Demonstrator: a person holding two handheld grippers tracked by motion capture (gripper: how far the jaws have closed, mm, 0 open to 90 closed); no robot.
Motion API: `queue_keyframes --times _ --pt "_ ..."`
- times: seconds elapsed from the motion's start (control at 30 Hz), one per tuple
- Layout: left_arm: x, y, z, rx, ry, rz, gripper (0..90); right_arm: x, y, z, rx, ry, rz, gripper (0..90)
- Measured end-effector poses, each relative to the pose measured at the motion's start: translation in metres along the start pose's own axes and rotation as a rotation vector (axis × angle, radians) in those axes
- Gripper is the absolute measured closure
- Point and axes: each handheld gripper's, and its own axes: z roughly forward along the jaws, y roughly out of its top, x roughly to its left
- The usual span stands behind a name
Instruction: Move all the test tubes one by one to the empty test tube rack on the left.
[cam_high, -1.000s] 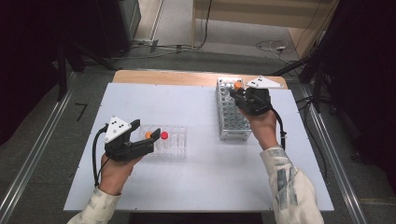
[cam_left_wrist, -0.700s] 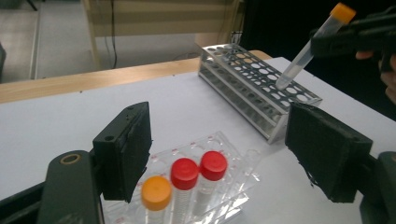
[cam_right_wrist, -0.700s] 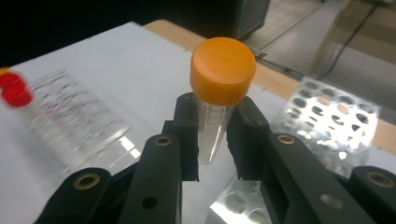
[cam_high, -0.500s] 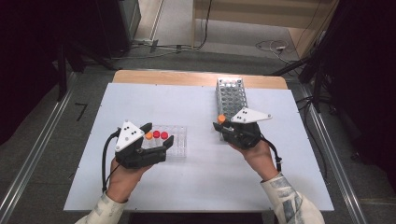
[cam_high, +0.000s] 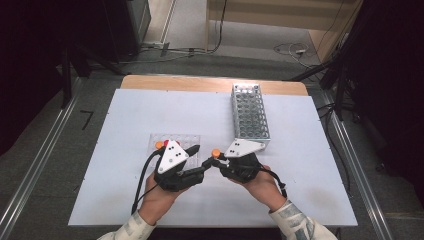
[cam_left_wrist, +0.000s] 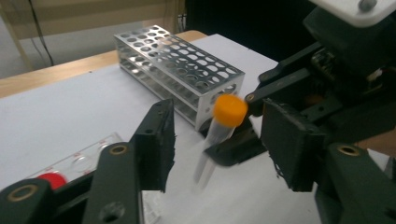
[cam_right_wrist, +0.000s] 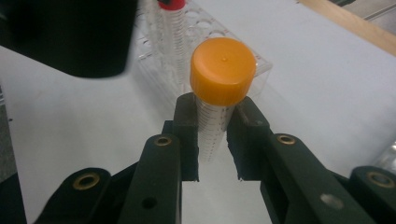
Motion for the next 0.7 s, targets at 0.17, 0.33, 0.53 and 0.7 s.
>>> queue_keyframes --times 0.17,0.33,0.53,0.7 --pt "0.001 -0.003 0.009 0.027 -0.001 0.006 54.2 0.006 0.000 0.005 0.011 0.025 -0.015 71.8" --pt "0.003 -0.006 0.013 0.037 0.008 0.012 59.7 0.009 0.003 0.005 0.005 0.030 -0.013 71.8" --pt "0.003 -0.008 0.016 0.048 0.003 0.017 65.3 0.012 0.003 0.007 0.010 0.037 -0.021 71.8" --pt "0.002 -0.009 0.016 0.048 0.008 0.027 69.6 0.011 0.002 0.008 0.010 0.040 -0.017 71.4"
